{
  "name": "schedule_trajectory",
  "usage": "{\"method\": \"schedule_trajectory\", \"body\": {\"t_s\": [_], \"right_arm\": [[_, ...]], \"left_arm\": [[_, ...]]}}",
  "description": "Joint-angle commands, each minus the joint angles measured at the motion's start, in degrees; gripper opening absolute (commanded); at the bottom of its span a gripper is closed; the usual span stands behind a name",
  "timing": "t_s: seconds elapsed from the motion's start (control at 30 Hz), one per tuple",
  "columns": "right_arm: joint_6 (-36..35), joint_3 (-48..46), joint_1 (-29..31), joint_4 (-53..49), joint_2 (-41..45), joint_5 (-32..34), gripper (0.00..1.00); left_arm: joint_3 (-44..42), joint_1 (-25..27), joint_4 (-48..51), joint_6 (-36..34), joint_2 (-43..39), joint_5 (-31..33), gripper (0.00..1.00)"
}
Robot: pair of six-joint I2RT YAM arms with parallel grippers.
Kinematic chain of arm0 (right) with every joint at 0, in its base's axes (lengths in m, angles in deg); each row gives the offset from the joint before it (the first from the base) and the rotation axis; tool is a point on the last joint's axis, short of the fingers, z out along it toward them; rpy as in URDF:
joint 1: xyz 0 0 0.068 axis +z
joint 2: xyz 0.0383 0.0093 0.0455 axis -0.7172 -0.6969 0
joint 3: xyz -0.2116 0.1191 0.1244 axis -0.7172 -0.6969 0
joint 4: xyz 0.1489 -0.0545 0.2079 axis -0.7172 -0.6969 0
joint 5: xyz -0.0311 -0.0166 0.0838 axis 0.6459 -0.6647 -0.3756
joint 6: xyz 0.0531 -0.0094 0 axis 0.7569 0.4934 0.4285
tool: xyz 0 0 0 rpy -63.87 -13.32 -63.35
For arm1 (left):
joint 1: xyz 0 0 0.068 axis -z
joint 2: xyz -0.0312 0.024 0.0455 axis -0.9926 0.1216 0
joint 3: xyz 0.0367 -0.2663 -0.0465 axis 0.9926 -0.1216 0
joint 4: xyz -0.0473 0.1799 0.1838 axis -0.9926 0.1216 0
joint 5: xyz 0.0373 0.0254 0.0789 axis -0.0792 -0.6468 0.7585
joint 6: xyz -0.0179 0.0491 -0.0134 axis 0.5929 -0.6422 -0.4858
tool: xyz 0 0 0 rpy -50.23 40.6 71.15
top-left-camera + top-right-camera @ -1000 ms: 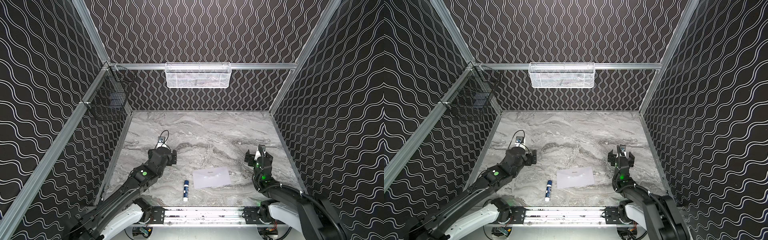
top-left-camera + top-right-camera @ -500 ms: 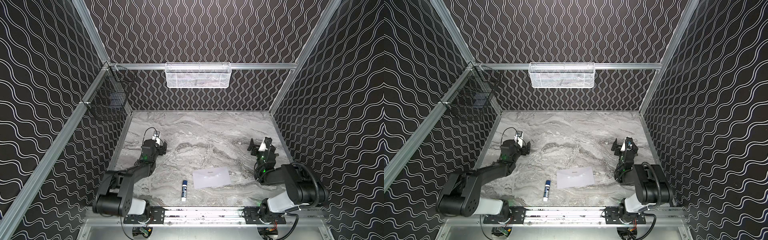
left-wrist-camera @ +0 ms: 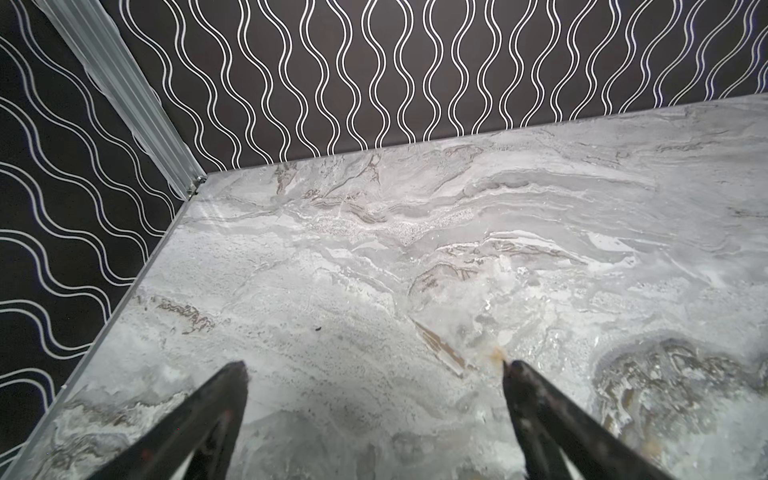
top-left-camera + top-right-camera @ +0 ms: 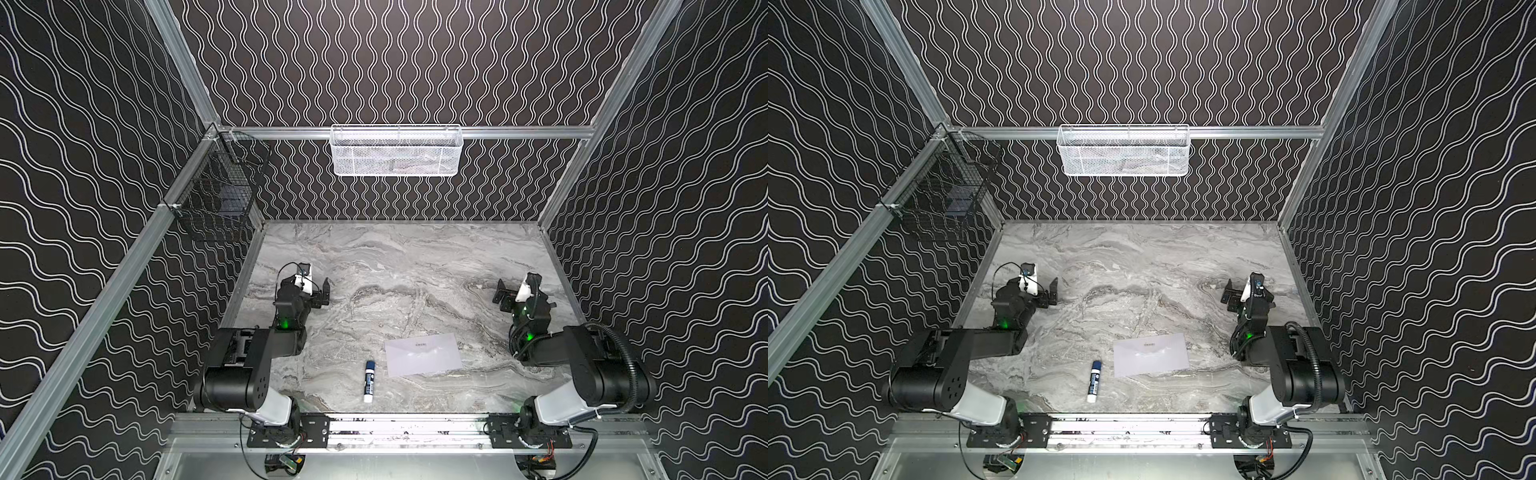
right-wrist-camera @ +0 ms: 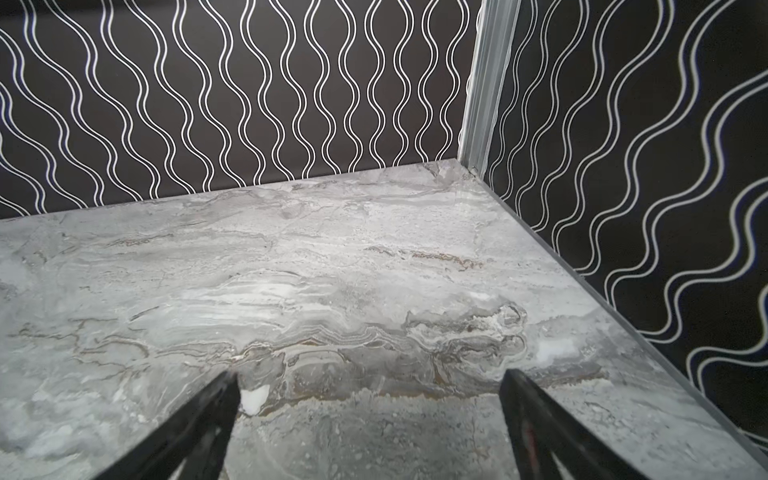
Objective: Place the letter into the envelope and seal it
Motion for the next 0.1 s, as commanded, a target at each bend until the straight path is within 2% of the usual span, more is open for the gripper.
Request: {"method": "schedule_trajectory", "body": {"t_s": [0.0, 0.07], "right_arm": [[0.4, 0.3, -0.2, 0.3, 0.0, -1.4, 1.0], [0.4, -0.2, -0.3, 0.8, 0.3, -1.4, 1.0]], "left_arm": [[-0.2, 0.1, -3.2, 0.7, -0.3, -0.5, 0.99], [-0.5, 0.0, -3.6, 0.7, -0.4, -0.5, 0.99]]}}
